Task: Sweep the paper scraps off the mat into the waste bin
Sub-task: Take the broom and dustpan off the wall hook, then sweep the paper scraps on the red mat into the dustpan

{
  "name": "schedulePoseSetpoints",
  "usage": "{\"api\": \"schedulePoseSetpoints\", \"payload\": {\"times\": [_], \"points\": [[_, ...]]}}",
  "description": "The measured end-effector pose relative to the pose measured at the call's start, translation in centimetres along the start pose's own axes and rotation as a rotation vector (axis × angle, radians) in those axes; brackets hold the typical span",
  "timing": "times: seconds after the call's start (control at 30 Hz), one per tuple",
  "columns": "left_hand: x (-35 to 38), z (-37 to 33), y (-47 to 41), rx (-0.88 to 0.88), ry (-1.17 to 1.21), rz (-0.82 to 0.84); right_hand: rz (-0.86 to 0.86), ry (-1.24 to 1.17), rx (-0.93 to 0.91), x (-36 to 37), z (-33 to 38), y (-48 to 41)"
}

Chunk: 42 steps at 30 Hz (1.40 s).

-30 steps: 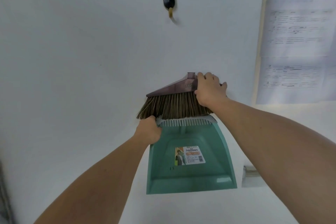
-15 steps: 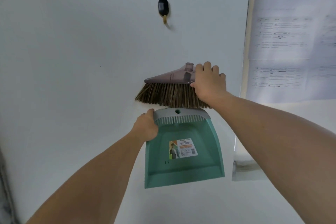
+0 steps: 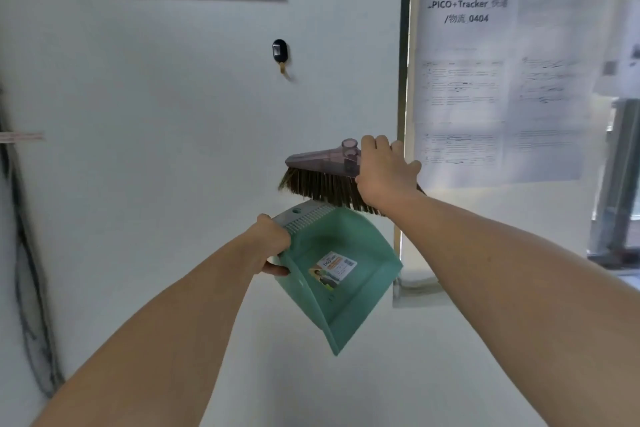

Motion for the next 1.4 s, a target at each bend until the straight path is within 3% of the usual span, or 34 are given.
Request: {"api": "schedulePoseSetpoints", "payload": {"times": [0.3, 0.57, 0.67, 0.8, 1.07, 1.17, 1.4], "points": [[3.2, 0.5, 15.2, -0.028, 0.036, -0.137, 0.062, -0.037, 0.125, -9.3, -5.1, 13.2], [7.2, 3.1, 25.8, -0.075, -0.016, -0.014, 0.139, -0.140, 0.209, -13.2, -7.3, 24.0], [6.9, 4.4, 28.8, -0.072, -0.174, -0.074, 0.170, -0.176, 0.250, -13.6, -7.7, 27.6], [7.2, 4.5, 33.0, 0.068, -0.552, -0.148, 0.196, -0.185, 0.306, -14.2, -8.6, 32.1], [12.3, 9.4, 38.6, 0.133, -0.813, 0.031, 0.313, -0.160, 0.481, -13.2, -10.7, 41.8], [15.1, 12.7, 40.7, 0.072, -0.771, 0.149, 0.384, -0.151, 0.524, -12.1, -11.8, 45.7], [22.2, 19.4, 43.9, -0.169, -0.365, 0.359, 0.506, -0.161, 0.606, -8.8, -15.8, 52.8]]}}
Point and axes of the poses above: each hand's wrist, its own y-axis away from the middle knuckle, its own x-axis out of the palm, z = x × y, the point moved 9 cm from there along -y, towards the middle knuckle, and after that the axes turned 14 degrees about -y, right-handed, at the moved point
